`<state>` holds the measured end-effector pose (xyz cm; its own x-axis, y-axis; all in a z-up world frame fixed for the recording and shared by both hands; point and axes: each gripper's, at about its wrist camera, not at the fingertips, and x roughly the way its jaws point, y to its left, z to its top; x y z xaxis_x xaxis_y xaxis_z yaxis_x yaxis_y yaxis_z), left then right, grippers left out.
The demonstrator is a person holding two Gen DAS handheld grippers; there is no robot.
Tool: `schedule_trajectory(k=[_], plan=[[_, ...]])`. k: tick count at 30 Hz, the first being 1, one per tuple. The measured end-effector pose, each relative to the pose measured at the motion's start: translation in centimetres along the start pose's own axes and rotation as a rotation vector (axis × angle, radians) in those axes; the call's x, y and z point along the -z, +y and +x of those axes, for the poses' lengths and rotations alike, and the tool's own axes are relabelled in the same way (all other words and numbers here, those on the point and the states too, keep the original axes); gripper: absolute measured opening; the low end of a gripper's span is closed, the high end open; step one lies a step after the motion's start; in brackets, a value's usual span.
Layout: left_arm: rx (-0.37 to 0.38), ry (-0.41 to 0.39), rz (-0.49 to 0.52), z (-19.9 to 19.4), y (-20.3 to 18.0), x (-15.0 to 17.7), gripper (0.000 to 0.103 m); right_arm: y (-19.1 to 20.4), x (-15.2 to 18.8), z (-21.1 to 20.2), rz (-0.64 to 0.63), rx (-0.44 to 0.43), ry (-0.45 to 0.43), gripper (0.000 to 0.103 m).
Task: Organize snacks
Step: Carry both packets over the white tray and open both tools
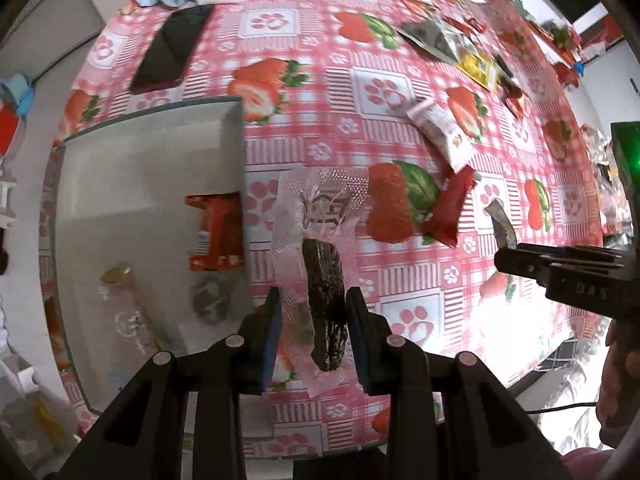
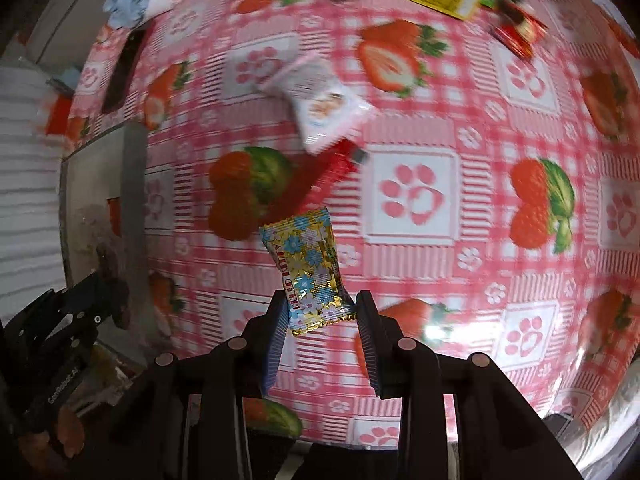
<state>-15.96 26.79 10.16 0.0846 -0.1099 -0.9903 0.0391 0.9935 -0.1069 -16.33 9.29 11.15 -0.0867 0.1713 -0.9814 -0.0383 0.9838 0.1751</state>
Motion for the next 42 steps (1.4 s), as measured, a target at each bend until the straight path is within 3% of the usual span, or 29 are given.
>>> schedule_trajectory(k=[5,7,13,26,36,37,40,41,42], plan=[[-0.02,-0.023,-0.052,-0.5,2.3,0.2,0.034,3.6,-3.5,0.3,-0.082,-0.016,0.005,0.036],[-0.029,-0.031,-0.075,-0.8,3.6,0.3,0.034,4.4,-8.0,2.0,-0.112,-0.022,0.009,0.036],[-0.063,-0.038,-0.15,-1.0,7.7,0.6,0.034,10.6,-10.9,3.8,-0.217,-0.041,0.008,0.036],[-0.09,-0.002,-0.235,-0.2,13.0,2.1,0.034,22.4,-14.6,6.7,-0.352,-0.105,0.038,0.036],[-0.107,0.02,-0.232,0.5,13.8,3.1,0.036,25.6,-15.0,9.0,-0.368,-0.101,0.087,0.036],[-0.109,0.023,-0.229,0.5,13.7,3.2,0.036,25.7,-15.1,9.2,-0.368,-0.103,0.091,0.036],[-0.119,0.026,-0.222,0.7,13.5,3.4,0.053,25.9,-15.1,9.4,-0.371,-0.1,0.097,0.037],[-0.126,0.022,-0.221,0.6,13.4,3.5,0.059,26.0,-15.1,9.4,-0.37,-0.098,0.097,0.04],[-0.129,0.019,-0.222,0.5,13.3,3.5,0.064,25.9,-15.2,9.4,-0.369,-0.096,0.096,0.054]])
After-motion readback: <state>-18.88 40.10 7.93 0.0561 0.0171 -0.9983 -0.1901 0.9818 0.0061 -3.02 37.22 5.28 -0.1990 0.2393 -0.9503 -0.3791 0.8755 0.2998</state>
